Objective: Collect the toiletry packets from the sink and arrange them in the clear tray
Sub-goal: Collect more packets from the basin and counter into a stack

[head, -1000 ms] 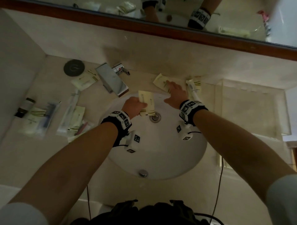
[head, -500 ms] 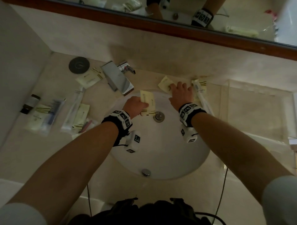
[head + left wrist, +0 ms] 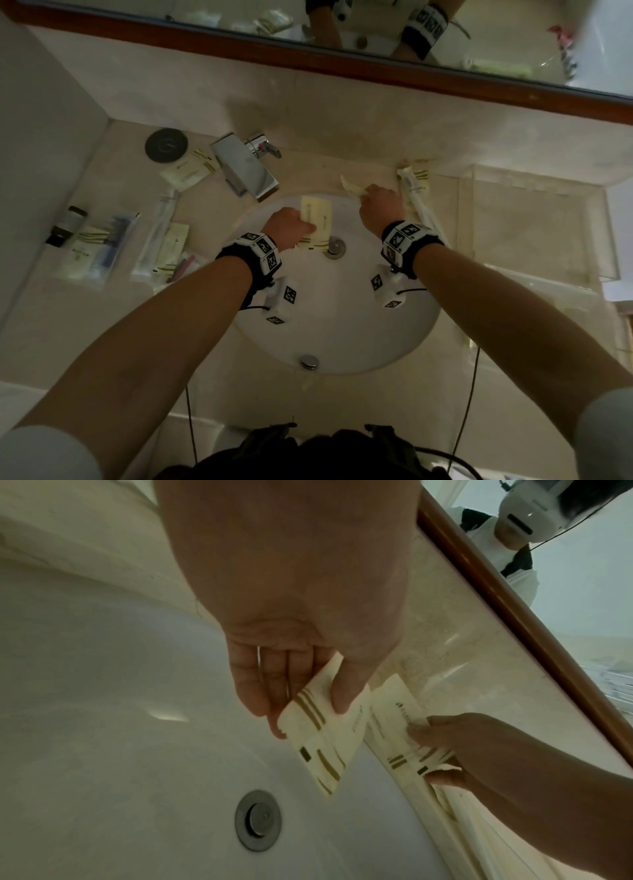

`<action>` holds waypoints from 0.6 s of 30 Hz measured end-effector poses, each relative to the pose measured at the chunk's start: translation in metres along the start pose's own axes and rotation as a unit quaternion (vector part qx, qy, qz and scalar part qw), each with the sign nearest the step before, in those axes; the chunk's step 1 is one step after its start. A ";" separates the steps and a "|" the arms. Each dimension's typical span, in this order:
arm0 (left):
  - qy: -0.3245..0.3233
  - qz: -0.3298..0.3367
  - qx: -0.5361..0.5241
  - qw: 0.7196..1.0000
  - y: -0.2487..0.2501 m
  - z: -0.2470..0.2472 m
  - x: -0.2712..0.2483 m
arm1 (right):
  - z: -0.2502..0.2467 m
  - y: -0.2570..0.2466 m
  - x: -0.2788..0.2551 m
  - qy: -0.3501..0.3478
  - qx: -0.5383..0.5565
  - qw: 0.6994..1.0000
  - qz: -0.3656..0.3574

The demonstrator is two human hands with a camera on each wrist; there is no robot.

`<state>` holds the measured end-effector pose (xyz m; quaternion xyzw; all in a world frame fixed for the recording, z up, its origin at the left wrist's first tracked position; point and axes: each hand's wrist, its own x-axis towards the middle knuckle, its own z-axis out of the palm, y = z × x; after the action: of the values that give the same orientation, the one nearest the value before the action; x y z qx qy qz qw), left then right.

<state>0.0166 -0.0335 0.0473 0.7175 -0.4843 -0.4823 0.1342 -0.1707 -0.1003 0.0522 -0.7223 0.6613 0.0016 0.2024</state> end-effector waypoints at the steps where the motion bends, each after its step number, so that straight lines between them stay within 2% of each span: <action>1: -0.005 0.006 0.009 1.000 0.003 0.002 -0.001 | -0.003 0.002 -0.004 -0.014 0.046 0.999 0.016; 4: -0.029 0.024 0.039 0.999 0.012 0.013 -0.006 | -0.011 0.011 -0.014 -0.061 0.152 0.985 0.046; 7: -0.037 0.035 0.060 0.997 0.020 0.025 -0.010 | -0.013 0.023 -0.026 -0.061 0.240 0.966 0.077; 12: -0.040 0.060 0.020 0.997 0.039 0.044 -0.024 | -0.022 0.048 -0.046 -0.042 0.294 0.950 0.098; 18: -0.062 0.056 -0.067 0.994 0.065 0.069 -0.036 | -0.040 0.085 -0.071 -0.018 0.342 0.933 0.111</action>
<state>-0.0788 -0.0172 0.0762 0.6475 -0.4977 -0.5486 0.1789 -0.2714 -0.0477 0.0836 -0.5309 0.6943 -0.1893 0.4475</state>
